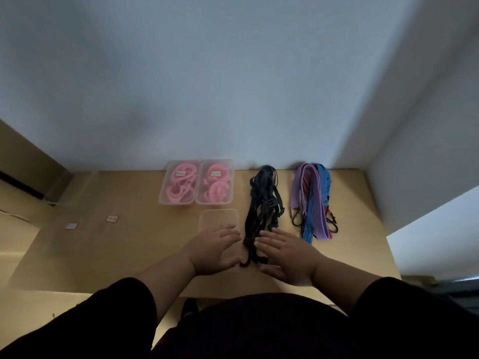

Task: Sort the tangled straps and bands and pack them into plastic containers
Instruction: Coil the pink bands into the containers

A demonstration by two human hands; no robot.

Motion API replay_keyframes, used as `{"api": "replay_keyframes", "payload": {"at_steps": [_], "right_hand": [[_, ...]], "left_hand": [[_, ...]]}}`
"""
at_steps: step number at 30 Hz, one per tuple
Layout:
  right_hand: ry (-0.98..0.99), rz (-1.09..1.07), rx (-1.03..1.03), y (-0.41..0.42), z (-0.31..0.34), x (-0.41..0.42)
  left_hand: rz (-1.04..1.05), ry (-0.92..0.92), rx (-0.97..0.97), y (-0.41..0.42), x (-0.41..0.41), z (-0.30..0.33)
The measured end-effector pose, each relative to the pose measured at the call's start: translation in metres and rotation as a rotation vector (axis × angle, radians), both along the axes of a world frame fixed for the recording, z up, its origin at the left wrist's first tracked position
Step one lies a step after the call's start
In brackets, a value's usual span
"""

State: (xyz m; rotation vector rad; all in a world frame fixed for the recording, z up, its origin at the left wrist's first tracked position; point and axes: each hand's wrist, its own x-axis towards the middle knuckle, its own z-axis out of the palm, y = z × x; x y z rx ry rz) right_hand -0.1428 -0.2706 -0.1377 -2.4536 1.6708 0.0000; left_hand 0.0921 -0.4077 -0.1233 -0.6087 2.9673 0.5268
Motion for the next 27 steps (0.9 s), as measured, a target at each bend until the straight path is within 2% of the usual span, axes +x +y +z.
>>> {"api": "replay_keyframes", "payload": {"at_steps": [8, 13, 18, 21, 24, 27], "right_hand": [[-0.028, -0.296, 0.044, 0.051, 0.000, -0.069], [-0.031, -0.454, 0.052, 0.072, -0.008, -0.099], [-0.275, -0.727, 0.122, 0.074, -0.003, -0.112], [-0.445, -0.829, 0.159, 0.066, -0.005, -0.114], [-0.747, -0.955, 0.197, 0.054, -0.006, -0.113], [-0.933, -1.066, 0.247, 0.044, -0.007, -0.112]], "left_hand": [[-0.058, -0.053, 0.034, 0.020, -0.082, -0.005], [0.050, -0.210, 0.138, 0.035, -0.142, -0.008], [0.144, -0.242, 0.261, 0.048, -0.187, -0.021], [0.298, -0.140, 0.381, 0.052, -0.206, -0.021], [0.489, -0.034, 0.461, 0.051, -0.227, -0.018], [0.455, -0.069, 0.441, 0.052, -0.237, -0.015]]}}
